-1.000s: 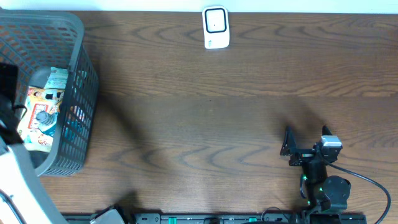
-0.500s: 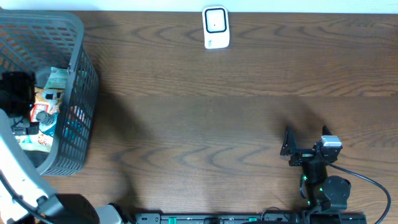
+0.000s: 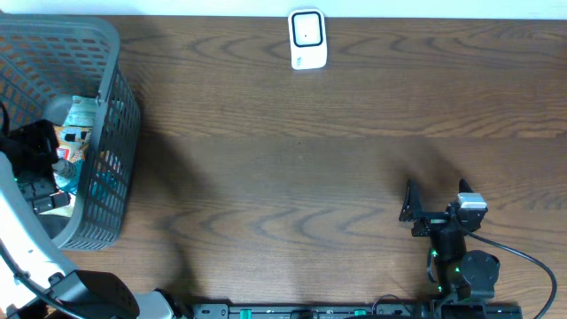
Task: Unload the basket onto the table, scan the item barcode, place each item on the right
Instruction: 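Move the left gripper up and into the grey basket, then grasp the teal spray bottle in the basket with the left gripper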
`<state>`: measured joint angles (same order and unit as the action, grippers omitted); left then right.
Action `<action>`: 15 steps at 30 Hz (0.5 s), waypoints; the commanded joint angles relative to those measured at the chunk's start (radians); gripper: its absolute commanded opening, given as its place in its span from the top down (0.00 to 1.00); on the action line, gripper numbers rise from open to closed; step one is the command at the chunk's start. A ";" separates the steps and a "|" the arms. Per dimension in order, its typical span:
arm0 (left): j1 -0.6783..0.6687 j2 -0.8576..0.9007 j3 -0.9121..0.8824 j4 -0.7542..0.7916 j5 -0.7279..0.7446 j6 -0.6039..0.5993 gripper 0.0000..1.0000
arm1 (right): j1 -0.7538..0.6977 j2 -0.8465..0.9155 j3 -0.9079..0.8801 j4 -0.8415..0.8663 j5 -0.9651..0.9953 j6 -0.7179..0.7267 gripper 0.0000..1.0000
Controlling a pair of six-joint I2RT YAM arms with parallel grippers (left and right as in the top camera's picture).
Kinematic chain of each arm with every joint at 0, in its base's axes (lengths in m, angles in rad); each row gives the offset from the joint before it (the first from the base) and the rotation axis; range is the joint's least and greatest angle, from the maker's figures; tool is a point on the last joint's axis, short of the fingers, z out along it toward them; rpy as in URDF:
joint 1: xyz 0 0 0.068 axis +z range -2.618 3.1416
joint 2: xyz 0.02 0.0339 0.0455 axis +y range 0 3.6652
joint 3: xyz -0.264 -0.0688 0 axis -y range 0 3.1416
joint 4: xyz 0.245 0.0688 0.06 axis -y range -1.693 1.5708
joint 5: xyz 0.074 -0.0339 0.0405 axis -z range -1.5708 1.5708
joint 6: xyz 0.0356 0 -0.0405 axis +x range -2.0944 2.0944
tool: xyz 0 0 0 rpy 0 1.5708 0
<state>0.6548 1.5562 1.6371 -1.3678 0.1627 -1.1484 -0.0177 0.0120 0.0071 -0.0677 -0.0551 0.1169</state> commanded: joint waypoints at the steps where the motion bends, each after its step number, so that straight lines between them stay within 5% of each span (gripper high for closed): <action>1: 0.006 0.023 0.007 0.016 -0.105 -0.064 0.02 | -0.008 -0.005 -0.002 -0.004 0.001 -0.006 0.01; 15: 0.006 0.213 0.007 0.001 -0.099 -0.064 0.02 | -0.008 -0.005 -0.002 -0.004 0.001 -0.006 0.01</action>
<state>0.6548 1.7294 1.6371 -1.3510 0.0799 -1.2018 -0.0177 0.0120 0.0071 -0.0673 -0.0551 0.1169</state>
